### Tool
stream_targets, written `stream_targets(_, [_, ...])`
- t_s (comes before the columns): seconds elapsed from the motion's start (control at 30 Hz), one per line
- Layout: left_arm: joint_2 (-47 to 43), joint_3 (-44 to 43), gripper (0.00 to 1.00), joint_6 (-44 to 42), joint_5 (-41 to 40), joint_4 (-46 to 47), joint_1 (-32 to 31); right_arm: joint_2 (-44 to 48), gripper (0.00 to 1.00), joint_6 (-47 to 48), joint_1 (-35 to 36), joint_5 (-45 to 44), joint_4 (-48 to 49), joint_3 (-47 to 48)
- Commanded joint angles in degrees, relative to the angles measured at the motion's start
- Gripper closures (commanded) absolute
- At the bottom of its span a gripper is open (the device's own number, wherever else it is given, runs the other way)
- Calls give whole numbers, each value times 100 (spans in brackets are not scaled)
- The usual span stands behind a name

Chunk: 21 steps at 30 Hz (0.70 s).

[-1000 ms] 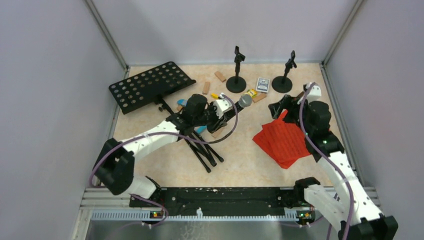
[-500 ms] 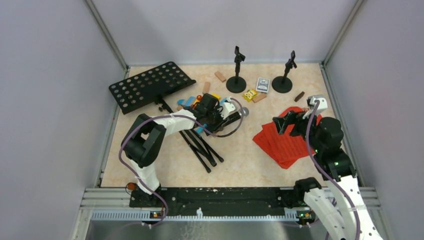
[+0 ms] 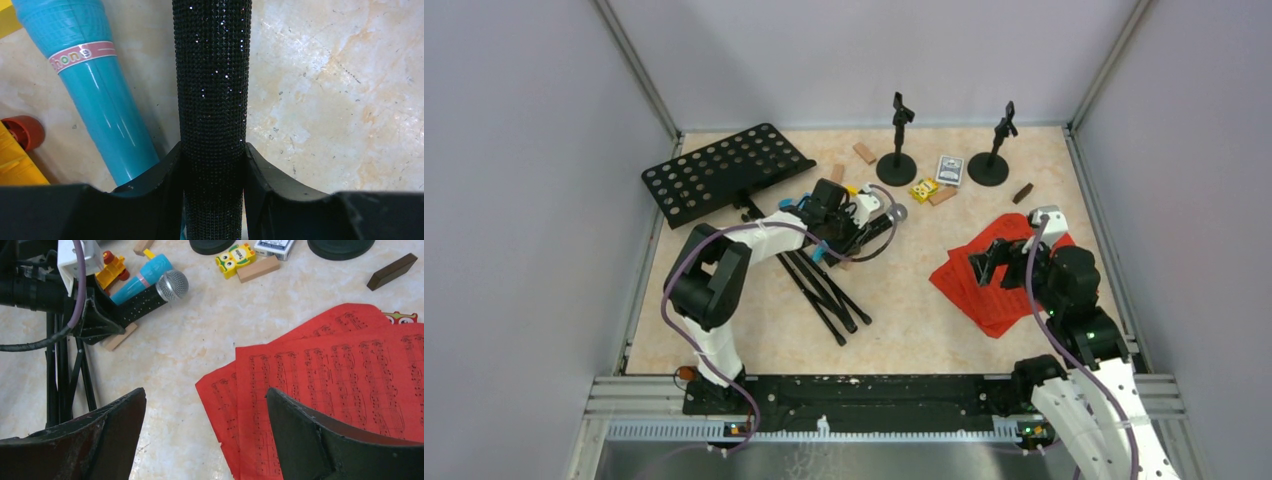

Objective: Pack up the instrument practice props

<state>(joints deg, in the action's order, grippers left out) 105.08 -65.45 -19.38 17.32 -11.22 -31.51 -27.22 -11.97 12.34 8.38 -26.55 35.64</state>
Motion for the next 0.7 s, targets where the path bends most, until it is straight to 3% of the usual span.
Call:
stream_targets(0.0, [-77,-51,98,150,392,63,121,59,12,60,23,54,120,-91])
stream_targets(0.33, [347,-424,97,390,1561,-329,88,206,12,32,23,10,184,-250])
stream_targets(0.67, [85,-483,97,497,1750,-324,-234,257,12,4,23,-19,220,-305])
